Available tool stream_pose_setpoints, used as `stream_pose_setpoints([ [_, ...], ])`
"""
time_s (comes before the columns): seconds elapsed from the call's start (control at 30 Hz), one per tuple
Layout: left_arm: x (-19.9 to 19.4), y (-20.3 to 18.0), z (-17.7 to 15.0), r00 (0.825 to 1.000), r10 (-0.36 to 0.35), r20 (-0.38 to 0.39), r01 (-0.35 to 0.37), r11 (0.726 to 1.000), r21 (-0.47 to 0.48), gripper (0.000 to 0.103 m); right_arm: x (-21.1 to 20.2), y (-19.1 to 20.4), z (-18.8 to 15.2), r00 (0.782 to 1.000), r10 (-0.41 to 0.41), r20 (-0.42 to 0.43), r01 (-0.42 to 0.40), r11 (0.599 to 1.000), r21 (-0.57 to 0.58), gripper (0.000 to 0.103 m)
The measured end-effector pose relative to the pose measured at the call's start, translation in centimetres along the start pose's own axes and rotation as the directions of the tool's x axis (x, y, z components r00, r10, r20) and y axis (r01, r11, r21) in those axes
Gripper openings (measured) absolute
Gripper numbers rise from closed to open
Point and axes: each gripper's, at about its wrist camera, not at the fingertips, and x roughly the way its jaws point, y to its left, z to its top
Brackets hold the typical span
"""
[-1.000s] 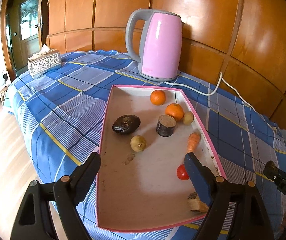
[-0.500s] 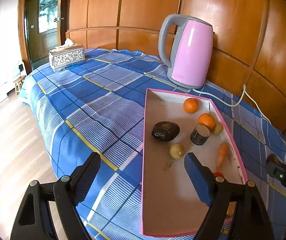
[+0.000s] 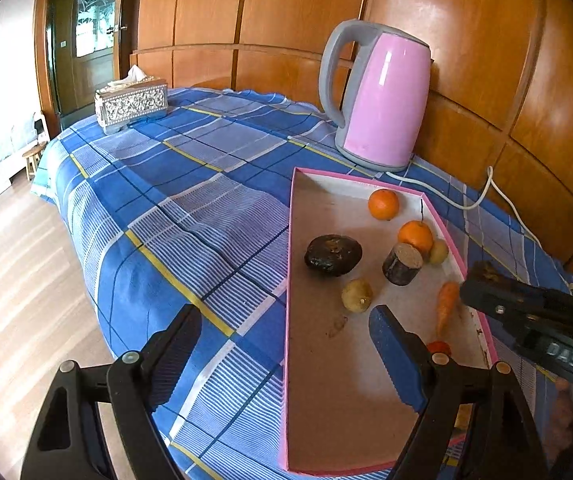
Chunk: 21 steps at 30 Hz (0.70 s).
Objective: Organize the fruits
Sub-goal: 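Carry the dark round fruit into the white tray and open the right tool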
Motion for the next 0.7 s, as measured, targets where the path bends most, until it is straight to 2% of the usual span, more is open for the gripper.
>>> stream_pose_setpoints([
  [0.33, 0.3, 0.1, -0.2, 1.000, 0.002, -0.009, -0.002, 1.000, -0.006, 0.086, 4.0, 0.4, -0.1, 0.996, 0.000, -0.084, 0.001, 1.000, 0.008, 0.048],
  [0.4, 0.3, 0.0, -0.2, 1.000, 0.002, -0.009, -0.002, 1.000, -0.007, 0.086, 4.0, 0.3, -0.2, 0.997, 0.009, -0.076, -0.008, 1.000, 0.014, 0.051],
  [0.47, 0.2, 0.0, -0.2, 1.000, 0.007, -0.007, -0.007, 1.000, -0.003, 0.086, 3.7, 0.3, -0.2, 0.998, 0.019, -0.065, -0.017, 1.000, 0.020, 0.061],
  [0.57, 0.0, -0.1, -0.3, 1.000, 0.009, 0.002, -0.009, 1.000, -0.004, 0.086, 2.5, 0.0, -0.4, 0.999, 0.001, -0.038, 0.000, 0.999, 0.035, 0.061],
  [0.63, -0.4, -0.5, -0.5, 1.000, 0.010, 0.015, -0.010, 1.000, 0.002, 0.089, 1.3, -0.1, -0.8, 0.999, -0.040, -0.012, 0.041, 0.998, 0.044, 0.061],
  [0.7, -0.8, -1.0, -0.7, 1.000, 0.006, 0.028, -0.006, 1.000, 0.009, 0.095, -0.1, -0.2, -1.5, 0.992, -0.128, 0.017, 0.127, 0.991, 0.051, 0.061],
])
